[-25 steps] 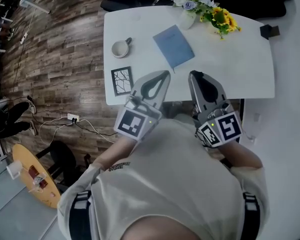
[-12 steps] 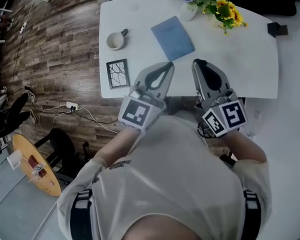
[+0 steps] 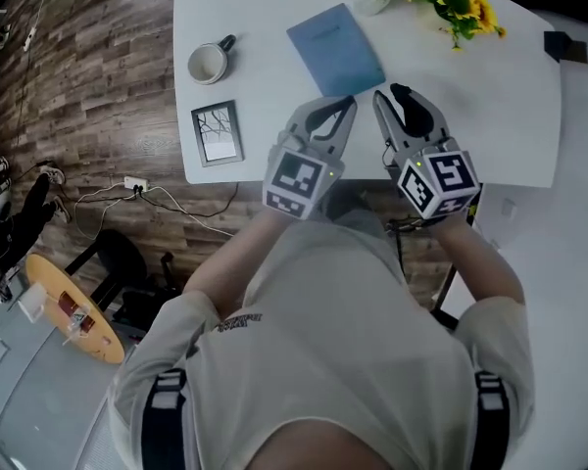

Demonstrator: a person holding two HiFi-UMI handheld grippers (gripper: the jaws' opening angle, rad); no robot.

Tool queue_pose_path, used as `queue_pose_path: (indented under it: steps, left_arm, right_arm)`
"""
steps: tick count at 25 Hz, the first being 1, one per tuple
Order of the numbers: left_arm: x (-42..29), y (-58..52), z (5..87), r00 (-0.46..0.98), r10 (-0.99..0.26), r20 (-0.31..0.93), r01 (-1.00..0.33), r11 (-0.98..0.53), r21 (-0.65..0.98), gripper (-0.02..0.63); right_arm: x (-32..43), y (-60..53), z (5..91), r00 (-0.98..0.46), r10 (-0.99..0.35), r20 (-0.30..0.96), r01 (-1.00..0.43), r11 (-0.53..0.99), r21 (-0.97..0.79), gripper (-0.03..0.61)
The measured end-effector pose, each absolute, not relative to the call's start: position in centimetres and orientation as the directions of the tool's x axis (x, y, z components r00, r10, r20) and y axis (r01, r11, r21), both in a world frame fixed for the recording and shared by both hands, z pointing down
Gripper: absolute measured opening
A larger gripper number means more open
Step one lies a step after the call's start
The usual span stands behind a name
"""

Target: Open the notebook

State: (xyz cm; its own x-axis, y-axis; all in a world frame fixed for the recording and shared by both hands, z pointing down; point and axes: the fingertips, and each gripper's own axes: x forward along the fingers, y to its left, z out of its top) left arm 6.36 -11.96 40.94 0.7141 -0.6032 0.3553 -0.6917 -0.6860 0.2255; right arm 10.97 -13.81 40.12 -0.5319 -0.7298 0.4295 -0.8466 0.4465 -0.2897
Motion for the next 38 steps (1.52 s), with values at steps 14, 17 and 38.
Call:
queue_pose_path:
  steps: [14,17,38]
  left_arm:
    - [8.3,-14.3,55.7,0.684,-0.443,0.579,-0.687,-0.658,0.308,0.000]
    - [8.3,-15.2,57.2,0.671,-0.437,0.599,-0.702,-0.636,0.321,0.000]
    - [5.5,-15.6,49.9,0.696,-0.512,0.503,-0.705,-0.620,0.345,0.000]
  right_arm:
    - [14.3,-17.9,57.5,-0.453,-0.605,0.655,-0.887,0.378,-0.265,0.126]
    - [14.5,-18.3,58.7,-0.451,-0.599,0.662,-0.890,0.361,-0.279,0.149]
    - [9.6,-16.5,50.1,-0.579,-0.635,0.511,-0.815,0.474,-0.334,0.049]
